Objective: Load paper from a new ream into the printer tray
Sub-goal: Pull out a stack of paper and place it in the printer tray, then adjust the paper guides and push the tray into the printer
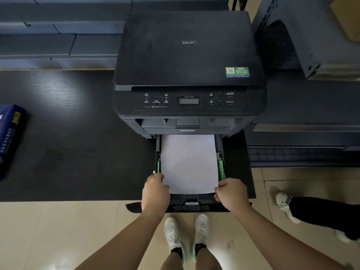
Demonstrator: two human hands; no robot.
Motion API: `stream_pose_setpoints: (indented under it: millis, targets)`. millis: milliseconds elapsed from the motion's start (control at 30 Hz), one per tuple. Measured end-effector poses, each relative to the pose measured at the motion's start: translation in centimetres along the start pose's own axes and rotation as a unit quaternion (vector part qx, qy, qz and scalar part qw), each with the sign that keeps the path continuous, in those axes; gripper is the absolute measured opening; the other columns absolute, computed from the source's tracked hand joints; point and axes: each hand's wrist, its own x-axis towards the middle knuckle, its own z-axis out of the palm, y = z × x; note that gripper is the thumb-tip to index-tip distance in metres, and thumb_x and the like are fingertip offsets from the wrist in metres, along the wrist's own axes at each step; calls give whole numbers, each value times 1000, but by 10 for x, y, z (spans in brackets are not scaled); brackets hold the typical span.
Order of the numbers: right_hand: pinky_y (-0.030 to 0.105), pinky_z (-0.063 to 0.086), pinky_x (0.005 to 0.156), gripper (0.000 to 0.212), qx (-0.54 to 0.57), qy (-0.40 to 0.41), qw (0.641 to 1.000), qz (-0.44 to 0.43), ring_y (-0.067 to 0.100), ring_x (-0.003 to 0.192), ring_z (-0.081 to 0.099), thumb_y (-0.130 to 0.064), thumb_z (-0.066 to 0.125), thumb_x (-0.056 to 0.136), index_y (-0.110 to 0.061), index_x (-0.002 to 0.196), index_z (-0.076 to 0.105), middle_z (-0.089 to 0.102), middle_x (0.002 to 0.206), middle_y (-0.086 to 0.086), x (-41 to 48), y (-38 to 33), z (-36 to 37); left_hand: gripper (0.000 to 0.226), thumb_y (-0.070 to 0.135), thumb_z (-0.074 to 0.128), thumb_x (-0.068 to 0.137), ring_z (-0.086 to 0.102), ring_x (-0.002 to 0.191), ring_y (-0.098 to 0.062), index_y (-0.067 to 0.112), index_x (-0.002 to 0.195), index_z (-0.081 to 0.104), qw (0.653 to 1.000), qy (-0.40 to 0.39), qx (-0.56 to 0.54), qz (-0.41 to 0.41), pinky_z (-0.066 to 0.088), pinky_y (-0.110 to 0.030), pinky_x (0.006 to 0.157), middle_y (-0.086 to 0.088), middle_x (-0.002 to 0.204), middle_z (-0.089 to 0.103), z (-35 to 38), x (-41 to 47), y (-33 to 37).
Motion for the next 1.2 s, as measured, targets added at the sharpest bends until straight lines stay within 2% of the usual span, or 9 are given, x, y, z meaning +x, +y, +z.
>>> stream_pose_setpoints:
  millis: [67,167,300,467,567,733,933,1100,1200]
  targets:
    - [48,62,68,16,-52,19,998,-22,37,64,71,-11,67,78,5,75,70,72,68,22,3,3,-5,30,14,58,93,65,92,-27,13,123,61,999,9,31,5,51,-36,73,-6,124,57,-5,-3,-1]
    - [28,56,58,15,-134,63,986,-75,19,65,67,-24,67,85,-10,88,73,73,72,2,4,3,-20,26,22,56,93,58,78,-23,17,118,62,998,32,57,-2,45,-33,66,-3,118,57,-15,-3,-2]
    - [26,54,57,21,-153,86,978,-116,13,66,67,-31,69,87,-12,96,71,73,78,0,16,1,-28,32,24,60,91,64,91,-26,15,121,62,999,35,15,-15,54,-37,74,-6,114,66,-20,10,-2]
    - [29,53,49,17,-172,71,979,-83,15,58,62,-29,68,85,-12,82,67,66,68,2,24,-3,-17,29,16,61,88,63,84,-28,9,116,62,997,21,-41,-58,51,-33,65,-11,103,68,-19,22,-2]
    - [23,41,42,16,-175,71,979,-82,13,52,57,-24,67,86,-11,77,65,63,64,3,24,0,-13,22,14,61,88,63,81,-29,7,109,64,996,21,-48,-70,47,-31,61,-13,98,68,-17,26,-2]
    - [22,33,39,25,-188,83,974,-97,15,44,52,-24,67,84,-7,66,61,58,54,4,27,7,-11,15,13,61,88,67,76,-30,7,101,67,996,24,-47,-66,58,-36,64,-12,89,69,-9,25,-4]
    - [22,35,41,21,-179,91,969,-142,16,45,51,-12,66,83,-5,64,62,59,56,6,31,11,-6,18,12,61,89,63,77,-25,6,103,70,994,31,-64,-81,47,-30,64,-13,96,72,-6,30,-6]
    - [21,30,41,24,-173,89,963,-187,14,45,46,-6,68,81,-6,59,57,56,59,6,36,19,-6,18,12,62,89,62,74,-23,8,103,72,992,42,-77,-92,43,-24,53,-10,92,72,-7,29,-5]
    - [23,29,42,23,-169,95,960,-201,16,49,45,-4,68,81,-2,60,57,56,63,9,37,19,-4,18,15,61,88,65,75,-25,10,100,73,992,44,-81,-90,52,-30,63,-9,89,73,-6,28,-5]
